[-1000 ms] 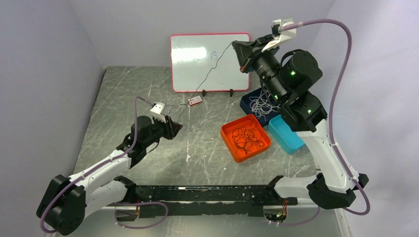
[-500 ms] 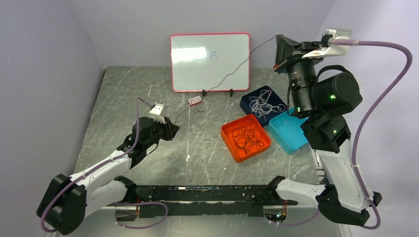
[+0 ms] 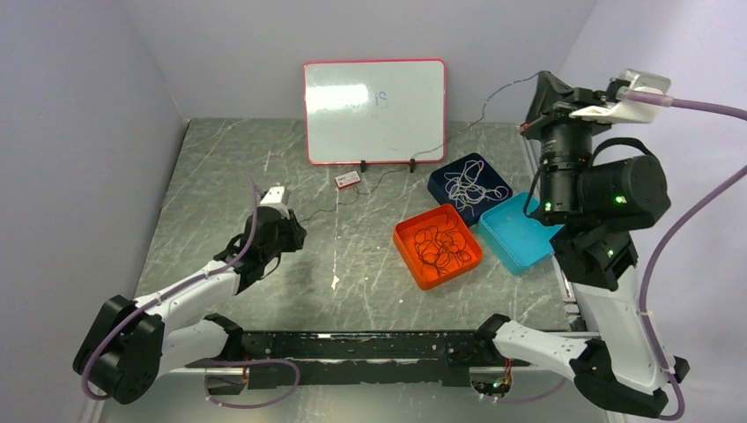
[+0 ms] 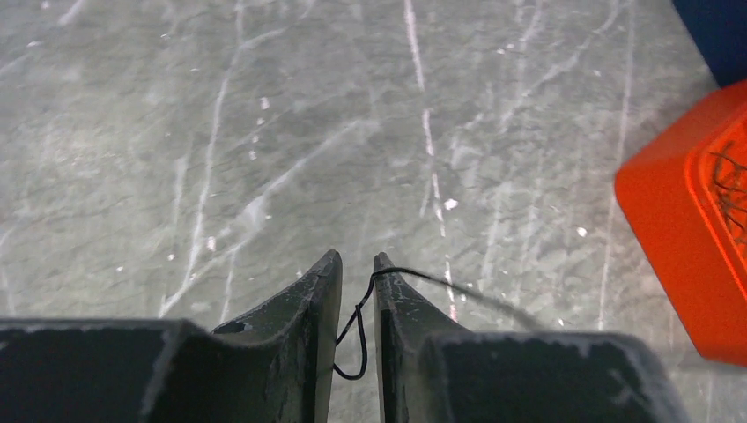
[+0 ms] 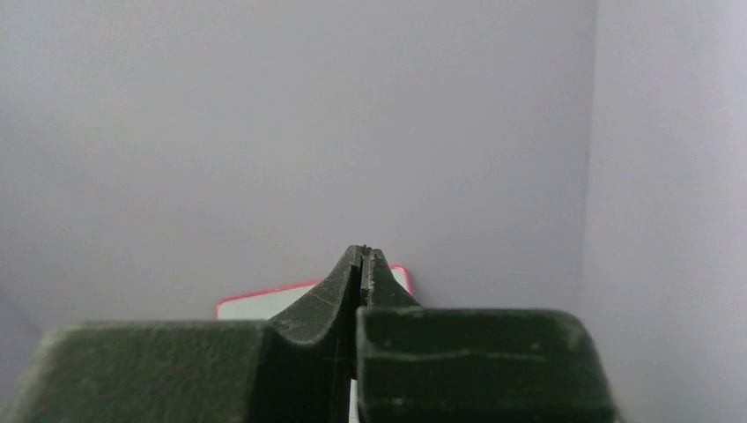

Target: Untangle the cables

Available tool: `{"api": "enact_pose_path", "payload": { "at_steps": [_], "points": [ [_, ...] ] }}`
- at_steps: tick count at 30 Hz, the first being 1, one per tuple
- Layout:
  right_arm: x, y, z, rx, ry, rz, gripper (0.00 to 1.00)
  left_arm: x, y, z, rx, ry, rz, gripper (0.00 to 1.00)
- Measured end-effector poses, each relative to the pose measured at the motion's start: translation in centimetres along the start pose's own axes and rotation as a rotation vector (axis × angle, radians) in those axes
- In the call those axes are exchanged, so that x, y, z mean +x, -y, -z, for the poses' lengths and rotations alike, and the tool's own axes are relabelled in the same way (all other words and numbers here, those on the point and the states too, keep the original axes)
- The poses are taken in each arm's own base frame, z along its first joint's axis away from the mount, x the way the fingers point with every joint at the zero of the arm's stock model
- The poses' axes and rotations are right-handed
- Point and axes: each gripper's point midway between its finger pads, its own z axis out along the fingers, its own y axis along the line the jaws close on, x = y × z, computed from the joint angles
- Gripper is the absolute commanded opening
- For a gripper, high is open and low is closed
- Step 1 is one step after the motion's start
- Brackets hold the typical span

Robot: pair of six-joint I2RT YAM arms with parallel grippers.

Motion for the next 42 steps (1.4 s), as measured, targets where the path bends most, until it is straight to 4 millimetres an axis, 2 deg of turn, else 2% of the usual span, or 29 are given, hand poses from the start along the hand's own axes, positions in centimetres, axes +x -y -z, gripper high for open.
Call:
{"api": "enact_pose_path", "payload": {
  "at_steps": [8, 12, 16, 18, 23, 30, 31, 32, 36, 39, 42],
  "points": [
    [-2.0, 3.2, 1.3, 0.101, 0.053, 0.016, 0.00, -0.3, -2.5, -0.2, -0.120, -0.007, 0.081, 0.24],
    [-2.5, 4.1, 1.7, 0.129, 0.065, 0.024, 0.00, -0.5, -3.4, -0.1, -0.157, -0.007, 0.110, 0.24],
    [-2.2, 3.9, 1.7, 0.120, 0.062, 0.031, 0.00, -0.6, -4.1, 0.0, -0.177, -0.008, 0.126, 0.27],
    [-2.0, 3.3, 1.6, 0.086, 0.059, 0.033, 0.00, -1.0, -3.9, 0.2, -0.165, 0.004, 0.128, 0.31],
    [-0.4, 0.5, 1.1, -0.039, 0.007, 0.045, 0.00, -2.6, -2.6, 0.9, -0.092, 0.051, 0.115, 0.50],
    [2.7, -2.0, 0.5, -0.121, -0.077, 0.061, 0.00, -2.8, -2.5, 0.9, -0.084, 0.054, 0.111, 0.74],
    [3.0, -2.3, 0.5, -0.133, -0.086, 0.059, 0.00, -2.8, -2.6, 0.9, -0.086, 0.054, 0.114, 0.86],
    [3.1, -2.5, 0.5, -0.142, -0.088, 0.055, 0.00, -2.8, -2.6, 0.9, -0.088, 0.055, 0.118, 0.90],
    [3.4, -4.1, 0.3, -0.204, -0.104, 0.034, 0.00, -2.9, -2.9, 0.9, -0.095, 0.056, 0.135, 0.91],
    [3.8, -6.1, 0.0, -0.277, -0.119, 0.012, 0.00, -3.0, -3.0, 0.9, -0.092, 0.057, 0.145, 0.84],
    [5.9, -8.6, -0.4, -0.360, -0.169, -0.004, 0.00, -3.3, -2.7, 1.3, -0.077, 0.070, 0.147, 0.81]
  ]
}}
